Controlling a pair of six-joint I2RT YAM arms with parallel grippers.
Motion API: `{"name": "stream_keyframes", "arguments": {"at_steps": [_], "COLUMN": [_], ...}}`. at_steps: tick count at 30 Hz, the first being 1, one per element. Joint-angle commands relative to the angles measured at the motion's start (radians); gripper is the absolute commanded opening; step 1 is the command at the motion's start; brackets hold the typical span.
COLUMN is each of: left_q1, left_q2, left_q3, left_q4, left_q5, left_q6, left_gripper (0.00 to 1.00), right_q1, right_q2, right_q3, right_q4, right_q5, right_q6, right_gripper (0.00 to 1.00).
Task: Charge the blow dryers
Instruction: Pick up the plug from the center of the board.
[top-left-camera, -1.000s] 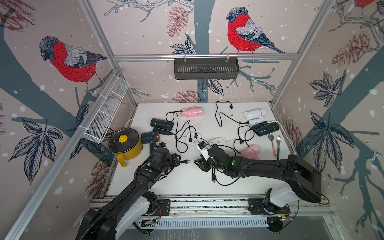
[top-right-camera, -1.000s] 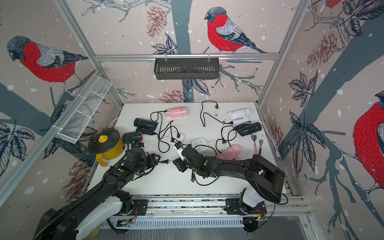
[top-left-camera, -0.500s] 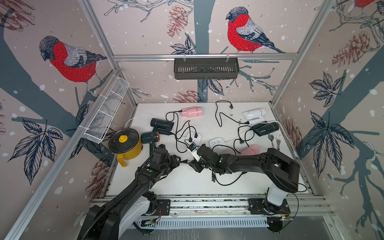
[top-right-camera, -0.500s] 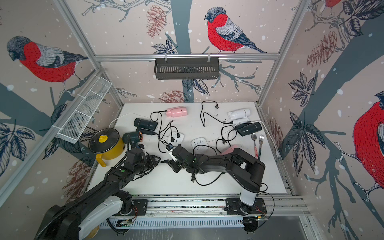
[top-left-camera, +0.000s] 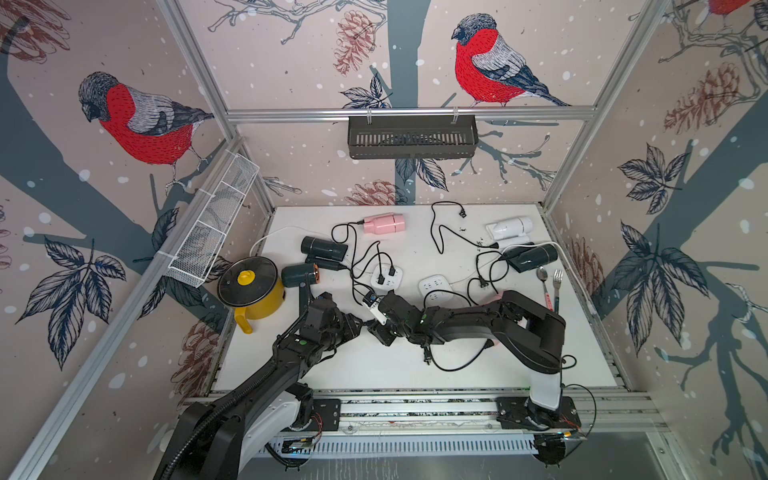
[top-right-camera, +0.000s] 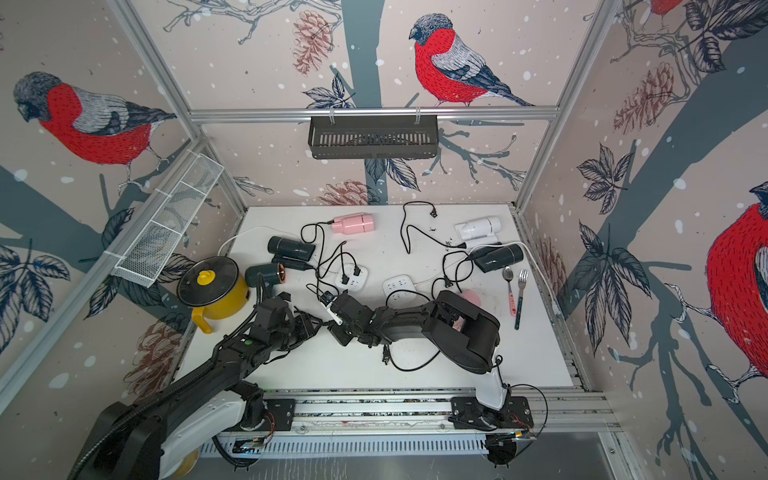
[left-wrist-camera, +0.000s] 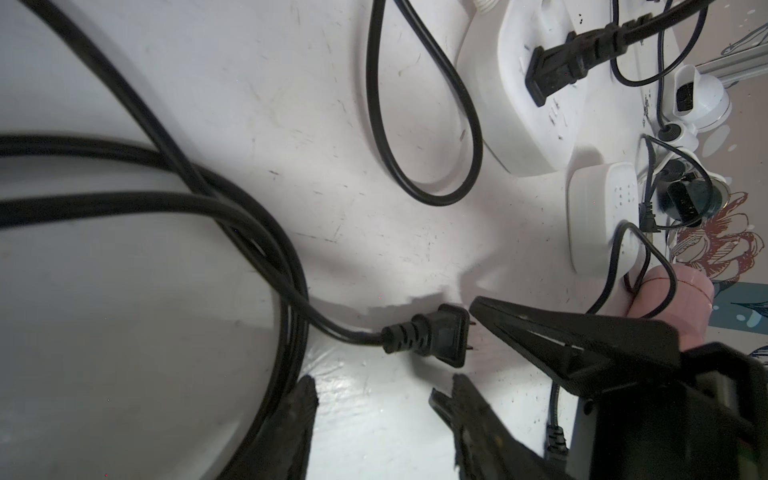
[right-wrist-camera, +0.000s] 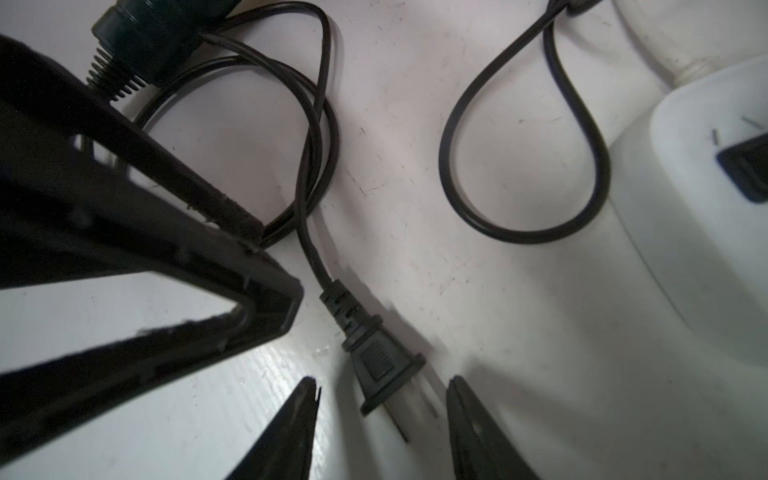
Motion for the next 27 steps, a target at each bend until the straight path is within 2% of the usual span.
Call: {"name": "stream_keyframes", "arguments": {"at_steps": [1,10,15,20,23,27], "left_q1": [0.003,0.003,0.004,0.005,0.004,0.004], "left_q2": [0.011,0.032,0.045,0.064,0.087,0.134], "left_q3": [0.000,-0.010,-0.007,-0.040,-0.048,-0.063], "left_q4": [0.043,0.084,0.093,0.250,0.306,0.427], "left_q5": [0.027,0.054,0.068,0.171,0.198,0.292], "left_q6": [-0.007,-0.032,-0.034,-0.092,-0.099,-0.125], "left_gripper": [0.54,0.54,0.54,0.54,0.54,0.54], "right_q1": [0.003,0.017,0.019,0.021,0.021,0.021], "right_q2": [0.020,0.060,0.050,-0.040,-0.096,-0.151], "right_q3": [0.021,0.057,0.046,-0.046,-0.098,-0.155], "right_q4": [-0.012,-0.031,-0.020,0.051,0.078,0.119], "right_q5": [0.025,0.067,0.070,0.082,0.090,0.085], "right_q6": [-0.034,-0.079,-0.080,-0.033,0.001,0.048], "right_gripper": [0.52,0.45,0.36,0.27,0.26,0.25]}}
